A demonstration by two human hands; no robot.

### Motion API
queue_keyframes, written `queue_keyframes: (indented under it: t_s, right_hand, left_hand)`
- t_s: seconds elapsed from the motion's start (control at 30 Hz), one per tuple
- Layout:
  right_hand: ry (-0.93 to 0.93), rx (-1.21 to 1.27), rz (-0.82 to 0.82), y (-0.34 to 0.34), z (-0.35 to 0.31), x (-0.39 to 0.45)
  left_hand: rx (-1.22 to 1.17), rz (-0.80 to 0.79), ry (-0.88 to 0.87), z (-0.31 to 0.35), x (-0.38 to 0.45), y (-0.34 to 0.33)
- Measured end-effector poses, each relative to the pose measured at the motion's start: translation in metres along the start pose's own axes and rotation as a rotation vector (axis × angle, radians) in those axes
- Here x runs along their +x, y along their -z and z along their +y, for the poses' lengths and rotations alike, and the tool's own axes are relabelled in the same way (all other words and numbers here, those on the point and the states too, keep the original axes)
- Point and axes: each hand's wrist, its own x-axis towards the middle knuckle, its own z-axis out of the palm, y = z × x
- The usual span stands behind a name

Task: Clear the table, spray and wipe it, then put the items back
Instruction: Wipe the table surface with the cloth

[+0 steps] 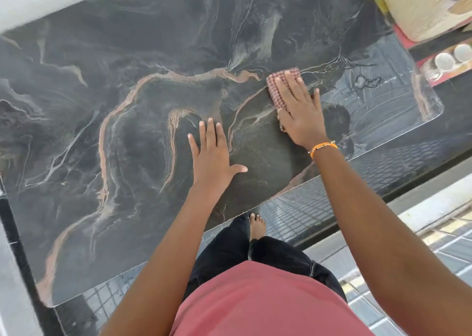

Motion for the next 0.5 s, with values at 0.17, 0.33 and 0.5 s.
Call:
queue_keyframes:
  t_s: [0.17,0.33,0.5]
  right_hand:
    - [-0.343,0.054,0.116,0.027,0.069,-0.025]
    - [-0.523,0.09,0.195,0.013,0.038,-0.042]
    - [-0.169,0.033,0.061,-0.019,-0.051,-0.025]
  left_hand:
    - [-0.016,-0.03,-0.039,-0.002,0.013,0.0]
    - [-0.011,-0.001,-0.052,-0.006,0.011,-0.002]
    - [0.014,0.008,-0.06,-0.006,0.012,-0.002]
